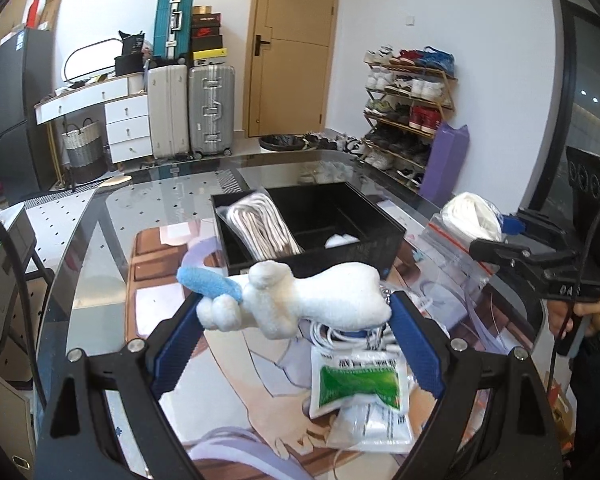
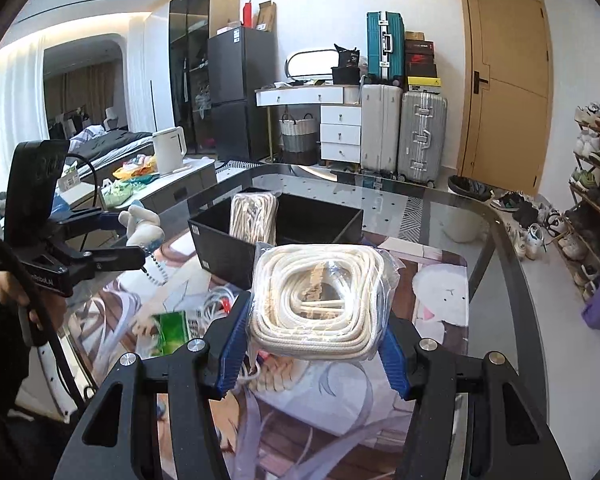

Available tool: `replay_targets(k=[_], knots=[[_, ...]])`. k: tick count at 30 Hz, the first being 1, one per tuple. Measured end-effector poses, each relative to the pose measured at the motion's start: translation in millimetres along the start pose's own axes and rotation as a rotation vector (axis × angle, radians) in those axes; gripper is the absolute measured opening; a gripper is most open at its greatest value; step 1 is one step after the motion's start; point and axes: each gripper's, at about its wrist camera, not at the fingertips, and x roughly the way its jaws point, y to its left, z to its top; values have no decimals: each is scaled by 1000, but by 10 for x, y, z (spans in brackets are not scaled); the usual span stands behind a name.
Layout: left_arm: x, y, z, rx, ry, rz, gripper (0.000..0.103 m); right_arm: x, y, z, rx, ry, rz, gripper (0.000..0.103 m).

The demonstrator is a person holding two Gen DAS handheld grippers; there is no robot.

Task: Organize soft objects
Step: 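Lift the plush toy and coiled rope and carry them over the black box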

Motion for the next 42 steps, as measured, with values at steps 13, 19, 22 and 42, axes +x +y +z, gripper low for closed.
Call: replay_targets(k=[13, 19, 22, 42], knots=[[165, 42, 292, -2, -28, 69, 90, 202, 80, 371, 34, -39, -12, 58], [289, 47, 388, -3, -22, 78, 90, 320, 87, 491, 28, -42, -9, 58], [346, 52, 423, -5, -19, 80, 90, 360, 60, 525, 25, -42, -10, 58], [768, -25, 491, 53, 24, 134, 90, 754, -38, 631, -18, 19, -29, 59]])
